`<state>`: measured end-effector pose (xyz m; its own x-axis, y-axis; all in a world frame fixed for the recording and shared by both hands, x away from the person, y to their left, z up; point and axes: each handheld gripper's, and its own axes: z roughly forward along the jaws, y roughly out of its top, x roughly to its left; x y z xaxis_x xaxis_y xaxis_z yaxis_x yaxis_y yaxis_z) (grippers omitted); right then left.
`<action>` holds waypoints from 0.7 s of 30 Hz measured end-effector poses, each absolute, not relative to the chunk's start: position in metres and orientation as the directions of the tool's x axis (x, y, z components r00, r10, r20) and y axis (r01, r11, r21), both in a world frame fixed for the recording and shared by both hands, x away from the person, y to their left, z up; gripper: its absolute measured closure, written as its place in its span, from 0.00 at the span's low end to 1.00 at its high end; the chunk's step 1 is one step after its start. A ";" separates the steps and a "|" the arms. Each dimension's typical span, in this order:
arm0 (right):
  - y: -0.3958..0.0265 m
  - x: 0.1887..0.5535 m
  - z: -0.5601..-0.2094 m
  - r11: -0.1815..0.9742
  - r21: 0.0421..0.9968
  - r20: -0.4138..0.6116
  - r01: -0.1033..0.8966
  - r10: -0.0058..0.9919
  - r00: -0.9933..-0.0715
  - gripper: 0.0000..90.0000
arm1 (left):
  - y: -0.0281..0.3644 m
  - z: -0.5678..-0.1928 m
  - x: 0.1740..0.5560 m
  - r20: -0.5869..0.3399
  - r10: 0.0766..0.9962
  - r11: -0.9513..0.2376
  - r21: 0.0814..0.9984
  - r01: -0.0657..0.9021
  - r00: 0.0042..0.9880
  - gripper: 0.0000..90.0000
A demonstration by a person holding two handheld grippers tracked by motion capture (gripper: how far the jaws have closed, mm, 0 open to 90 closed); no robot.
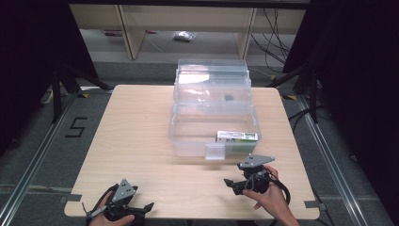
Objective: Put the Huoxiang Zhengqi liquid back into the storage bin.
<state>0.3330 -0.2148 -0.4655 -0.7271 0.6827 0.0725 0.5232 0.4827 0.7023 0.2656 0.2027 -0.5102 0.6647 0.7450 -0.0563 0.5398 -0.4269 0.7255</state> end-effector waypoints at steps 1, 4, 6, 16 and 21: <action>-0.215 0.332 -0.467 0.483 0.704 0.069 0.520 0.682 -0.728 0.26 | 0.203 -0.510 0.265 -0.055 0.746 -0.426 0.725 0.541 0.663 0.17; -0.215 0.329 -0.473 0.497 0.699 0.062 0.515 0.675 -0.735 0.26 | 0.203 -0.510 0.266 -0.058 0.745 -0.426 0.726 0.541 0.664 0.17; -0.214 0.325 -0.477 0.496 0.688 0.069 0.529 0.682 -0.728 0.26 | 0.202 -0.511 0.266 -0.065 0.747 -0.417 0.729 0.543 0.661 0.17; -0.216 0.316 -0.485 0.503 0.676 0.074 0.538 0.681 -0.729 0.26 | 0.202 -0.511 0.265 -0.061 0.746 -0.422 0.727 0.542 0.663 0.17; -0.216 0.310 -0.488 0.495 0.671 0.084 0.551 0.688 -0.721 0.25 | 0.203 -0.512 0.266 -0.059 0.752 -0.424 0.720 0.549 0.657 0.17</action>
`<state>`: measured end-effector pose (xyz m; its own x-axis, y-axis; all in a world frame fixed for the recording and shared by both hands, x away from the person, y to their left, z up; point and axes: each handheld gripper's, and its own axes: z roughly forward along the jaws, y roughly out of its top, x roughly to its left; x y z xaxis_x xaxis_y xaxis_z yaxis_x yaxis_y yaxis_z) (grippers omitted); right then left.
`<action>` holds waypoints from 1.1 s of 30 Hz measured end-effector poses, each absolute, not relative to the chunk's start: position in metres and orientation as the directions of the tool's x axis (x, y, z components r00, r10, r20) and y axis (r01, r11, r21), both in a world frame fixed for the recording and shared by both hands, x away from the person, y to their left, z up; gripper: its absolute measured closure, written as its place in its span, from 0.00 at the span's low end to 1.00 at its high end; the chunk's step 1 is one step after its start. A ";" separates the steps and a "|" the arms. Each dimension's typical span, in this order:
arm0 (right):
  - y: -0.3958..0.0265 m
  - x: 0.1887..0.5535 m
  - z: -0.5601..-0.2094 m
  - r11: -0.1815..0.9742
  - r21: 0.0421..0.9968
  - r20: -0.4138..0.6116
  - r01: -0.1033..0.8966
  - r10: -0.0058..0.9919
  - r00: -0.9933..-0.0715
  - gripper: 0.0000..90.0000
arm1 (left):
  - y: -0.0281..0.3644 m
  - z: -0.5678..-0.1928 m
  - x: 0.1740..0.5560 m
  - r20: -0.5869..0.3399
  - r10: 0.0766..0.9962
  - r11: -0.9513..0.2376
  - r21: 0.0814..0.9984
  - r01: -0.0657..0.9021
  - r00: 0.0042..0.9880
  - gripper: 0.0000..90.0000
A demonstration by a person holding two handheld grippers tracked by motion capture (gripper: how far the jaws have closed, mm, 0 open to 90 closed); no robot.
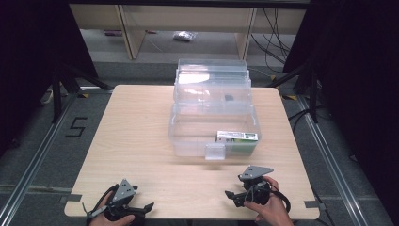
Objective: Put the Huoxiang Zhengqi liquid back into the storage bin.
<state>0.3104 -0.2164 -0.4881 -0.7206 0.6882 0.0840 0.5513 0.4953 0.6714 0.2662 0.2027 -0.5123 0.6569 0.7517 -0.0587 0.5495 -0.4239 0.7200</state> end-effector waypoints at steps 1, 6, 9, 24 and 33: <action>-0.217 0.307 -0.489 0.495 0.660 0.094 0.565 0.691 -0.717 0.24 | 0.203 -0.512 0.266 -0.060 0.755 -0.421 0.720 0.552 0.654 0.17; -0.220 0.304 -0.489 0.492 0.659 0.088 0.568 0.700 -0.709 0.24 | 0.202 -0.512 0.265 -0.067 0.758 -0.409 0.727 0.552 0.649 0.17; -0.221 0.298 -0.490 0.476 0.660 0.100 0.582 0.712 -0.695 0.23 | 0.202 -0.512 0.265 -0.067 0.757 -0.409 0.727 0.551 0.650 0.17; -0.224 0.291 -0.494 0.483 0.684 0.085 0.546 0.691 -0.718 0.22 | 0.201 -0.512 0.265 -0.068 0.760 -0.402 0.731 0.551 0.646 0.17; -0.225 0.284 -0.492 0.463 0.661 0.125 0.590 0.707 -0.696 0.22 | 0.201 -0.512 0.266 -0.060 0.761 -0.409 0.728 0.549 0.646 0.17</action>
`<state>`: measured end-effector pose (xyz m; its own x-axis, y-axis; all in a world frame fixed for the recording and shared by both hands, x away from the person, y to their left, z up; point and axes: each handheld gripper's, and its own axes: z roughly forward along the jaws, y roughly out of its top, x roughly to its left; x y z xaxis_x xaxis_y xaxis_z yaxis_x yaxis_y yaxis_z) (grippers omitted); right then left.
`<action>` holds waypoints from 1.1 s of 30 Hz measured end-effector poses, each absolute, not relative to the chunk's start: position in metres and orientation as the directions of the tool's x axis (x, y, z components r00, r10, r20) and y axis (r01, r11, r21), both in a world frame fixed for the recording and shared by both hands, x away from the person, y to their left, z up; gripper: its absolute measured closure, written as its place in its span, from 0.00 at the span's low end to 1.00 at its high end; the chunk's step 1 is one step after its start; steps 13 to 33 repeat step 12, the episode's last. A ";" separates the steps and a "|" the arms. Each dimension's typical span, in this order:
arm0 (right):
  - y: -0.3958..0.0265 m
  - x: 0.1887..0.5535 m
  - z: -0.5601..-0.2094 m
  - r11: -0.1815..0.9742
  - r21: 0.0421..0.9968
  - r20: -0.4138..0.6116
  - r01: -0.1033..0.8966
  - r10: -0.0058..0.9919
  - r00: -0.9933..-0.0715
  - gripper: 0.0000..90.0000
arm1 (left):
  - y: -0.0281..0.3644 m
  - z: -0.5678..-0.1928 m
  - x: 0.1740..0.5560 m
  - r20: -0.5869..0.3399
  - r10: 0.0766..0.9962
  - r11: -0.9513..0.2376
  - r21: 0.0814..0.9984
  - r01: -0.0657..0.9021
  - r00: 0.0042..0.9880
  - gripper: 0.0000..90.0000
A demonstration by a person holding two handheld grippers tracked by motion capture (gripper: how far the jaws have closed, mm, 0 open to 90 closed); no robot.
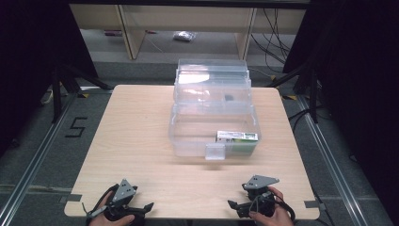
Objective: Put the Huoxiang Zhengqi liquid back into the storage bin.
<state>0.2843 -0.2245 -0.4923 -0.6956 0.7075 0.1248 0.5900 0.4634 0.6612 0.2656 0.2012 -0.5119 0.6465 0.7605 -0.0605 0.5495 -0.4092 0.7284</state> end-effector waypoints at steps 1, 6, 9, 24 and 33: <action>-0.225 0.284 -0.492 0.463 0.661 0.125 0.590 0.707 -0.696 0.22 | 0.201 -0.512 0.266 -0.060 0.761 -0.409 0.728 0.549 0.646 0.17; -0.225 0.284 -0.494 0.466 0.672 0.124 0.576 0.696 -0.707 0.21 | 0.201 -0.512 0.266 -0.059 0.762 -0.407 0.732 0.547 0.645 0.17; -0.225 0.285 -0.493 0.467 0.673 0.121 0.573 0.696 -0.708 0.20 | 0.200 -0.512 0.265 -0.072 0.761 -0.394 0.738 0.548 0.644 0.17; -0.224 0.283 -0.493 0.462 0.664 0.127 0.588 0.705 -0.697 0.20 | 0.201 -0.512 0.266 -0.065 0.763 -0.401 0.733 0.549 0.643 0.17; -0.224 0.283 -0.493 0.462 0.664 0.127 0.588 0.705 -0.697 0.20 | 0.201 -0.512 0.266 -0.065 0.763 -0.401 0.733 0.549 0.643 0.17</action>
